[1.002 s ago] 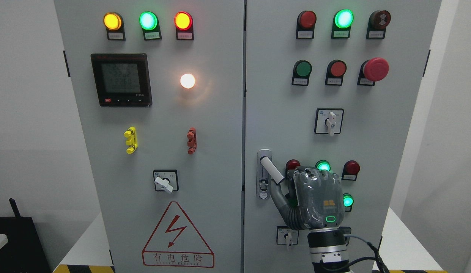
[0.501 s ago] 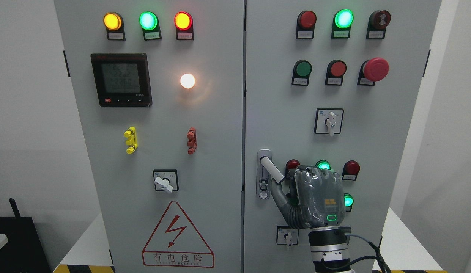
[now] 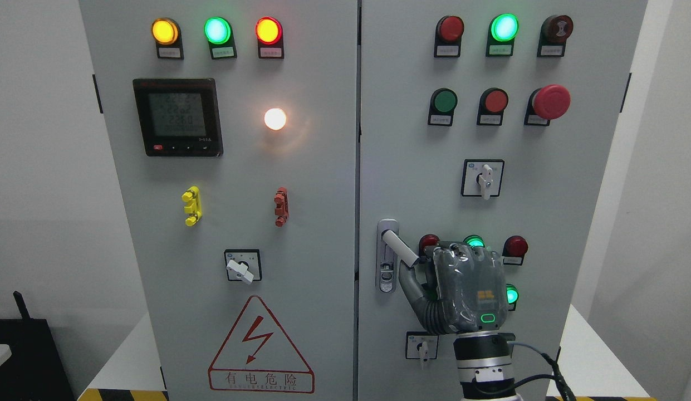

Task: Release door handle
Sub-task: 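Push the handle sideways with the right hand, turning it horizontal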

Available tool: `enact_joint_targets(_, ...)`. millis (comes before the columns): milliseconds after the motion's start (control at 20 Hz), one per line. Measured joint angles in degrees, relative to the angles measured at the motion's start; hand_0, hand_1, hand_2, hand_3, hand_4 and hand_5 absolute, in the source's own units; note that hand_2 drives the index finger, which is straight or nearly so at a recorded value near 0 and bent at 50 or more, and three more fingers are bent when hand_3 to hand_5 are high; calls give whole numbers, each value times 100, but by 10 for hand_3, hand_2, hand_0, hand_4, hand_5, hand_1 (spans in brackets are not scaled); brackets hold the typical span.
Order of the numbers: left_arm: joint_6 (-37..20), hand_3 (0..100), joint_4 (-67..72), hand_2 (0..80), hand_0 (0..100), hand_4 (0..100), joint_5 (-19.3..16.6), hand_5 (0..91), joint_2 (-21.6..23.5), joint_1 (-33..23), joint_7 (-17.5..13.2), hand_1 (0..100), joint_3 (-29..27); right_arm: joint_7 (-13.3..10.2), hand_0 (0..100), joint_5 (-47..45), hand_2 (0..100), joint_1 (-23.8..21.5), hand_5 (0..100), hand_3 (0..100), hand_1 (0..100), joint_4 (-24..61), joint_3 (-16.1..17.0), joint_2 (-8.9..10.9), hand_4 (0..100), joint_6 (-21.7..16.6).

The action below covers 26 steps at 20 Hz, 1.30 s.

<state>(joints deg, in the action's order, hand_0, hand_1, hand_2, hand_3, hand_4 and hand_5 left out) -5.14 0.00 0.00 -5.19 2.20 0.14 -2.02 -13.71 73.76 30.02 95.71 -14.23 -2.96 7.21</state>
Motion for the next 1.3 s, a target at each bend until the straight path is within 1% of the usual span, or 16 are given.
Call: enact_joint_targets(1303,0,0,0,0,120,0,0,0,0,2,0,389,0,2,568,-9,1000,30,992,1000,522,86,67,5,1000,-23)
